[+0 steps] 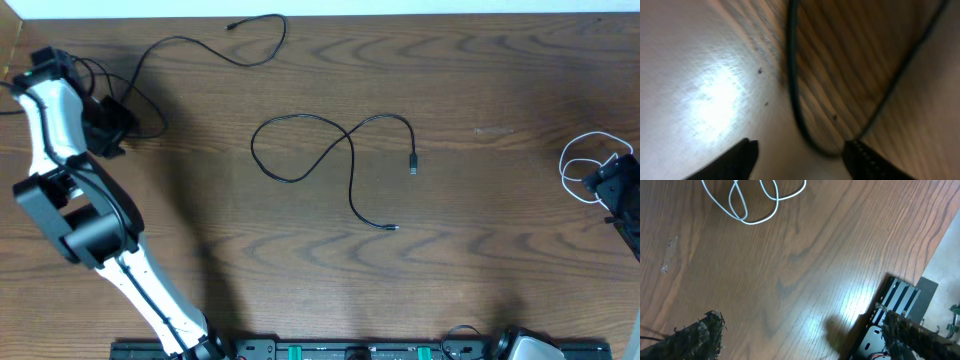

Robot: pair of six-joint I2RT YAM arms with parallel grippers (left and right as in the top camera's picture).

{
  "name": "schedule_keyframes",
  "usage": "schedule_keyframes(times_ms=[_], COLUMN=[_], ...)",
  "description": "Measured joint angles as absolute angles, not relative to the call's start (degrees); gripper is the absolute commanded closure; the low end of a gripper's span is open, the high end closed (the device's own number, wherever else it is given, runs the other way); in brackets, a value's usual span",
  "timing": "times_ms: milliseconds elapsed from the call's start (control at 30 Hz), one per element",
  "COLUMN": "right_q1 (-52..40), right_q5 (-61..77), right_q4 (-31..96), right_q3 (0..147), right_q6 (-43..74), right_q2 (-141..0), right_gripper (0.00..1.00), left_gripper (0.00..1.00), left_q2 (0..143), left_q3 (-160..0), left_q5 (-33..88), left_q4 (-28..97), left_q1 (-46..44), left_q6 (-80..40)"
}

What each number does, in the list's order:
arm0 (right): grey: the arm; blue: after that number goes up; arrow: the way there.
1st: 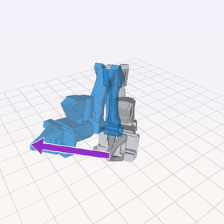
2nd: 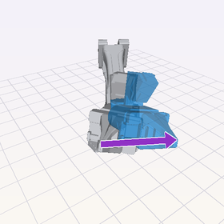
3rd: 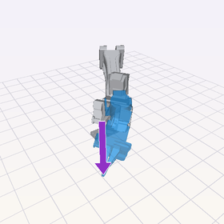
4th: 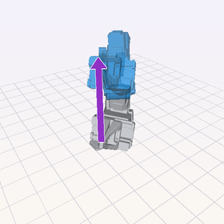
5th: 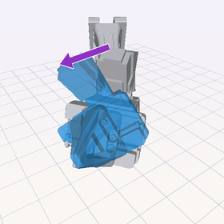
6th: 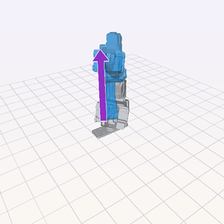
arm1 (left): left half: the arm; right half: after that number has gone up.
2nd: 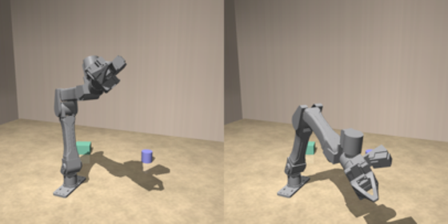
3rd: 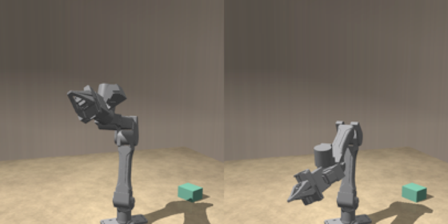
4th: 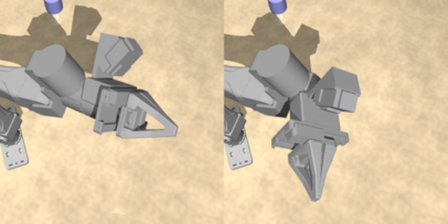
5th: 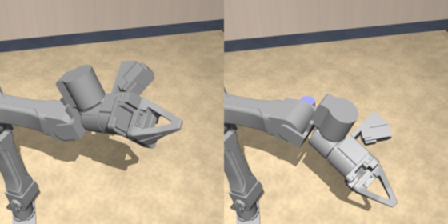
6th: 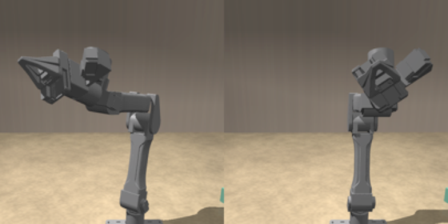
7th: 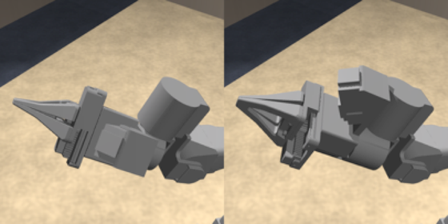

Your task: Untangle cables

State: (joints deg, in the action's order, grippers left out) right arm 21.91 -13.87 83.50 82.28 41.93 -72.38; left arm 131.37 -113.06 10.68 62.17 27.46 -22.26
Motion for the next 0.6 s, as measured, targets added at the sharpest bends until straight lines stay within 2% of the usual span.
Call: schedule_keyframes(times_ms=[167, 267, 333, 400, 600], right_q1=[21.9, 21.9, 21.9, 21.9, 21.9], right_q5=[-13.9, -13.8, -13.9, -13.8, -13.9], right_q4=[83.5, 83.5, 83.5, 83.5, 83.5], right_q3=[82.3, 82.3, 82.3, 82.3, 82.3], right_q6=[41.9, 41.9, 41.9, 41.9, 41.9], right_q2=[-72.4, -72.4, -72.4, -72.4, -72.4], right_gripper=[0.01, 0.01, 0.01, 0.01, 0.01], left_gripper=[0.32, 0.45, 0.64, 0.92, 0.93], left_q2=[134.9, 135.2, 135.2, 135.2, 135.2], left_q3=[-113.1, -113.1, -113.1, -113.1, -113.1], left_q5=[10.7, 10.6, 10.7, 10.7, 10.1], left_q4=[59.3, 56.8, 55.4, 54.5, 50.2], left_q1=[26.9, 26.9, 26.9, 26.9, 27.0], left_q6=[-22.2, -22.5, -22.5, -22.3, -22.2])
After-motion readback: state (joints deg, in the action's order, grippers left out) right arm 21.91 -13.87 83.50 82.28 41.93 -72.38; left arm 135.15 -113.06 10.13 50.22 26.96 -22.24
